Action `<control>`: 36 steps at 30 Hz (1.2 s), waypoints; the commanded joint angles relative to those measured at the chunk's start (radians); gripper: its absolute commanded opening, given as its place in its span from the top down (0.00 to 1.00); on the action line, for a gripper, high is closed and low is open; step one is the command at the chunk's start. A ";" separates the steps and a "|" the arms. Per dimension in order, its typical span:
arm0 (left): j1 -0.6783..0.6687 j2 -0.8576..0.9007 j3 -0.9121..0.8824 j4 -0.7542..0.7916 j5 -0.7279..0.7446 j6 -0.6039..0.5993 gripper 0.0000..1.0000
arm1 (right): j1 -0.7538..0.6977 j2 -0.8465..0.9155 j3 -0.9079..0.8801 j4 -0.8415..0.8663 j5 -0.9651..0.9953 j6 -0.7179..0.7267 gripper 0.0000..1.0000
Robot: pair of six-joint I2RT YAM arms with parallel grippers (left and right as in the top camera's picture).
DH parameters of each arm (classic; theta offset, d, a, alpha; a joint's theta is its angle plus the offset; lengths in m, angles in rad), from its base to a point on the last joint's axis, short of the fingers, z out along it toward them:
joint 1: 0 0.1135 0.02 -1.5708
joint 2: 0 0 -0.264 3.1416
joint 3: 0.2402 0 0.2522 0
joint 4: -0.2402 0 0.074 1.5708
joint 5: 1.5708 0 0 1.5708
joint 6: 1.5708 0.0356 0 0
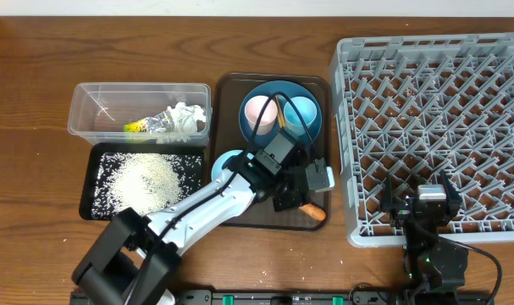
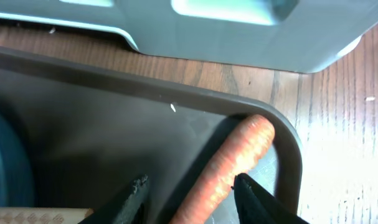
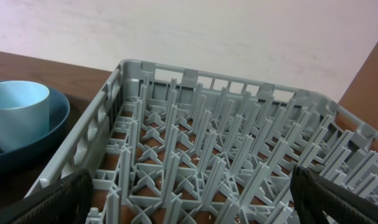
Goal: Sort waste into correct bins and load items into the dishwasher rack
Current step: 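Lower the left gripper and grasp the orange carrot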
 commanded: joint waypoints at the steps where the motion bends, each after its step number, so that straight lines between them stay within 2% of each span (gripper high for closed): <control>1: -0.002 0.011 0.002 -0.001 0.006 -0.015 0.54 | -0.019 -0.001 -0.001 -0.002 0.021 -0.004 0.01; 5: -0.002 0.053 0.002 -0.006 0.006 0.029 0.52 | -0.019 -0.001 -0.001 -0.002 0.021 -0.003 0.01; 10: -0.002 0.084 0.002 -0.019 0.006 0.108 0.34 | -0.019 -0.001 -0.001 -0.002 0.021 -0.004 0.01; 12: -0.002 0.084 0.002 -0.059 0.006 0.190 0.32 | -0.019 -0.001 -0.001 -0.002 0.021 -0.003 0.01; 17: -0.002 0.083 0.002 -0.170 0.006 0.280 0.31 | -0.019 -0.001 -0.001 -0.002 0.022 -0.004 0.01; 20: -0.002 0.083 0.002 -0.167 0.006 0.295 0.31 | -0.019 -0.001 -0.001 -0.001 0.035 -0.003 0.01; 24: -0.002 0.089 0.002 -0.151 0.006 0.383 0.32 | -0.019 -0.001 -0.001 0.000 0.044 -0.003 0.01; 32: -0.002 0.156 0.002 -0.130 0.006 0.396 0.32 | -0.019 -0.001 -0.001 0.001 0.044 -0.004 0.01; 36: -0.002 0.157 0.002 -0.104 0.006 0.396 0.40 | -0.019 -0.001 -0.001 0.001 0.044 -0.003 0.01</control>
